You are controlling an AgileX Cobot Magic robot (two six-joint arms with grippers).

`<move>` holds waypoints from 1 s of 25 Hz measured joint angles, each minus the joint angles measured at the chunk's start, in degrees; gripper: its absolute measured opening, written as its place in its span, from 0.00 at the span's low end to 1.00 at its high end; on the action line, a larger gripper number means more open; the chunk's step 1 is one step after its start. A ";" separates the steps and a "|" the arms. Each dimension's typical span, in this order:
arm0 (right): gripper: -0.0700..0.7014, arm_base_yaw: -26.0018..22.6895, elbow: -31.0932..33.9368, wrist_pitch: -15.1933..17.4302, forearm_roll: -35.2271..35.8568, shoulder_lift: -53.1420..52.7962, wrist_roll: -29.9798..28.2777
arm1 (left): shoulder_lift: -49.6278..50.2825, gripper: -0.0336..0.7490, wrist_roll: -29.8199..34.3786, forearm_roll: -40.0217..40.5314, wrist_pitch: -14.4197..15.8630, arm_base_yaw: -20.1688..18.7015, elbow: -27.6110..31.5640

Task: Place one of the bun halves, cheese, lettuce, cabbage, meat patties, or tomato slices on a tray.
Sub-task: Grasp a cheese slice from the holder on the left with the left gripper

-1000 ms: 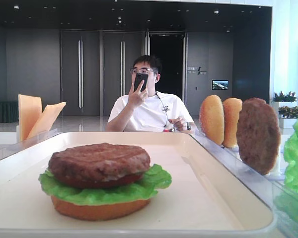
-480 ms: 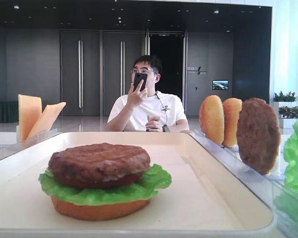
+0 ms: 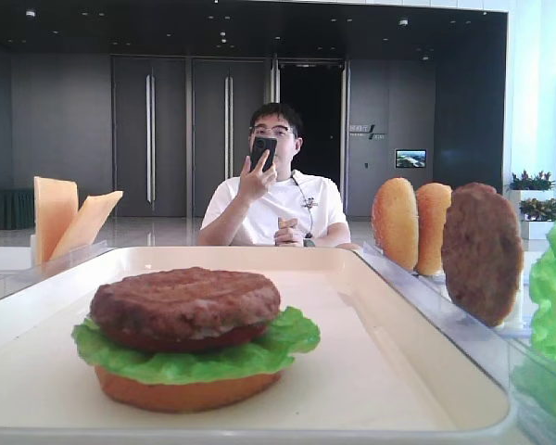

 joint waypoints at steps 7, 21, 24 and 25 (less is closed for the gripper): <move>0.78 0.00 0.00 0.00 0.00 0.00 0.00 | 6.40 0.92 0.00 2.13 3.09 0.00 -6.09; 0.78 0.00 0.00 0.00 0.00 0.00 0.00 | 25.49 0.92 -1.04 2.57 3.15 0.00 -13.68; 0.78 0.00 0.00 0.00 0.00 0.00 0.00 | 30.30 0.92 -1.04 2.57 3.15 0.00 -16.11; 0.78 0.00 0.00 0.00 0.00 0.00 0.00 | 31.97 0.92 -1.10 2.57 3.15 0.00 -17.05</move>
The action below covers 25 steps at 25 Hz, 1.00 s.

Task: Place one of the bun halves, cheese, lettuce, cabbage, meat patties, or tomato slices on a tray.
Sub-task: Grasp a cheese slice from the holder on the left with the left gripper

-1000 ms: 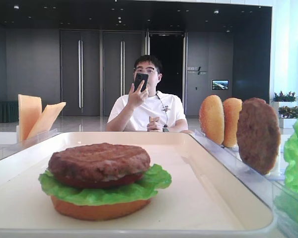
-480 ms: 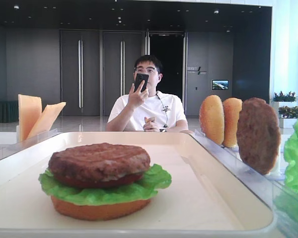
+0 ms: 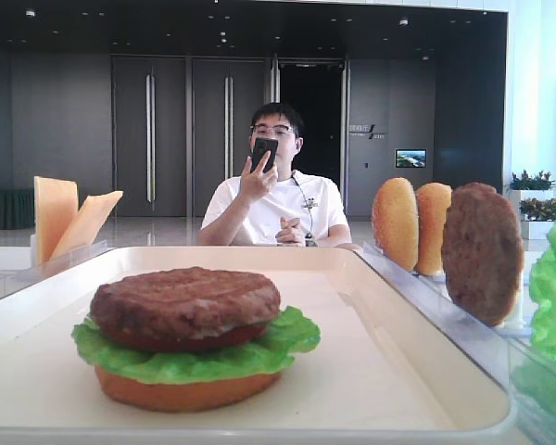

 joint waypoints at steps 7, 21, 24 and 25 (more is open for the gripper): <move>0.78 0.00 0.00 0.00 0.00 0.00 0.00 | 11.11 0.92 -3.12 3.15 -0.11 0.00 -7.42; 0.78 0.00 0.00 0.00 0.00 0.00 0.00 | 33.37 0.92 -5.83 4.27 -0.71 0.00 -23.36; 0.78 0.00 0.00 0.00 0.00 0.00 0.00 | 37.84 0.91 -5.83 4.33 -0.71 0.00 -26.82; 0.78 0.00 0.00 0.00 0.00 0.00 0.00 | 39.08 0.91 -5.83 4.33 -0.72 0.00 -28.10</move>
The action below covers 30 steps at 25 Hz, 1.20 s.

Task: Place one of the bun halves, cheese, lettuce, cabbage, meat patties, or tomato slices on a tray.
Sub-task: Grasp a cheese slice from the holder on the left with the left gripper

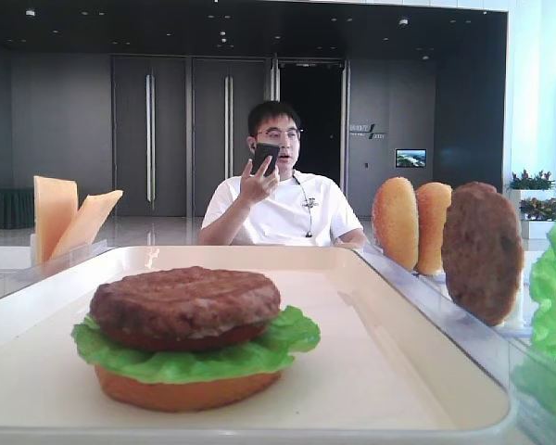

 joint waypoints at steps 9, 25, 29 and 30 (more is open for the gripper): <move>0.78 0.00 0.00 0.00 0.00 0.00 0.00 | 11.88 0.87 0.00 0.00 -0.18 0.00 -9.61; 0.78 0.00 0.00 0.00 0.00 0.00 0.00 | 29.86 0.87 -0.33 0.00 -0.24 0.00 -26.98; 0.78 0.00 0.00 0.00 0.00 0.00 0.00 | 31.48 0.87 -1.20 -1.11 -0.30 0.00 -28.69; 0.78 0.00 0.00 0.00 0.00 0.00 0.00 | 31.54 0.87 -1.40 -1.27 -0.30 0.00 -28.76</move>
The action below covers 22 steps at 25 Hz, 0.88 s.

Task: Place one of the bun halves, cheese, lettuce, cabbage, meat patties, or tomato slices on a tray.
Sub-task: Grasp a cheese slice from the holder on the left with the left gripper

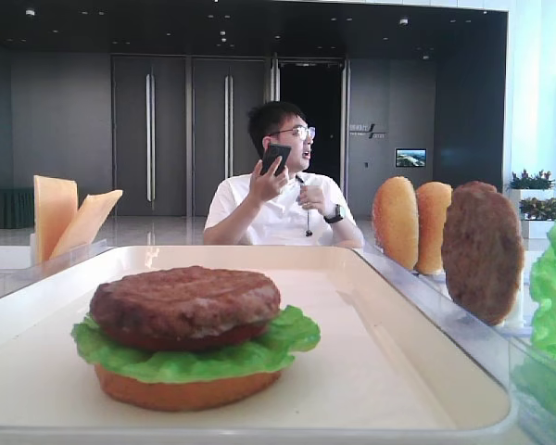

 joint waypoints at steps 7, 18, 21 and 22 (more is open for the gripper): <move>0.78 0.00 0.00 0.00 0.00 0.00 0.00 | 0.00 0.87 -2.94 0.94 0.00 -5.66 -0.25; 0.78 0.00 0.00 0.00 0.00 0.00 0.00 | 0.00 0.87 -11.72 -0.39 0.00 -16.44 -0.29; 0.78 0.00 0.00 0.00 0.00 0.00 0.00 | 0.00 0.87 -13.37 -0.39 0.00 -18.04 -0.29; 0.78 0.00 0.00 0.00 0.00 0.00 0.00 | 0.00 0.87 -13.64 -0.41 0.00 -18.33 -0.29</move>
